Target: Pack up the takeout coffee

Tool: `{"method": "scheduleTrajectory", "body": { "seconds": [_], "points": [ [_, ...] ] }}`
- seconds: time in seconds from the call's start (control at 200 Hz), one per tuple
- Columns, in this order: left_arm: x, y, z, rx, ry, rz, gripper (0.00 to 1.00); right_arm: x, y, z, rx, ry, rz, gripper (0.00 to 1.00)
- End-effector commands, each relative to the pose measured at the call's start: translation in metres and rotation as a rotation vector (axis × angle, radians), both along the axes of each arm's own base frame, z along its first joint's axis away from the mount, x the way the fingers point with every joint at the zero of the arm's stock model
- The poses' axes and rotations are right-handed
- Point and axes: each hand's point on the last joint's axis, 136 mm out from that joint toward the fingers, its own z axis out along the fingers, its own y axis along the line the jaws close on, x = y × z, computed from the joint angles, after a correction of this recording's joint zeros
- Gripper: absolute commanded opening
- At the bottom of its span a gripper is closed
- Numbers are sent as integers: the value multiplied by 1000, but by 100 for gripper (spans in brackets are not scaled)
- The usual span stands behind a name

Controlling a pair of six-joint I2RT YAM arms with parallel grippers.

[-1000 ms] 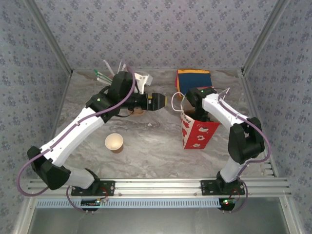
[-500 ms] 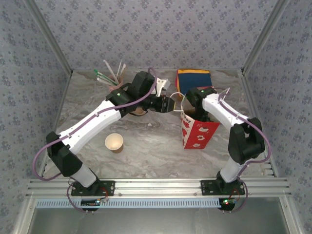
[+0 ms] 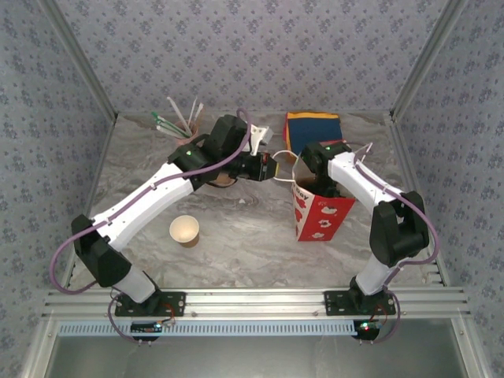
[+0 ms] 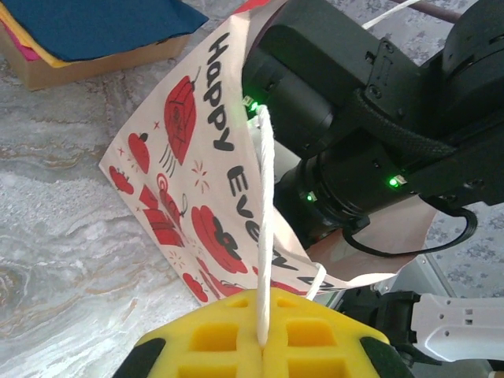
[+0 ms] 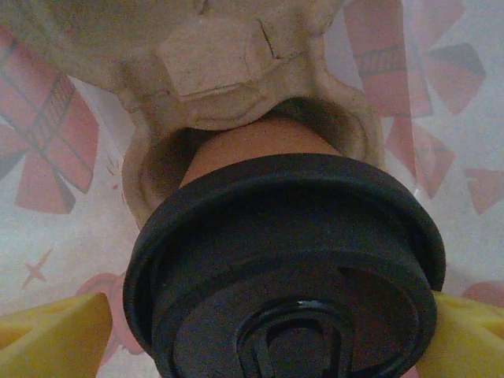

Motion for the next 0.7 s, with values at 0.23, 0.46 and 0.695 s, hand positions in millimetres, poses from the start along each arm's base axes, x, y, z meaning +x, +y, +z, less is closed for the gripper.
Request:
{"method": "scheduleTrajectory", "body": {
  "seconds": [0.23, 0.46, 0.695],
  "points": [
    [-7, 20, 0, 28, -27, 55, 0, -7, -9, 4, -12, -5, -19, 96],
    [-6, 21, 0, 29, -31, 59, 0, -8, -10, 3, -12, -4, -20, 96],
    [-6, 24, -1, 37, -34, 66, 0, -8, -11, 4, -9, -11, -23, 95]
  ]
}}
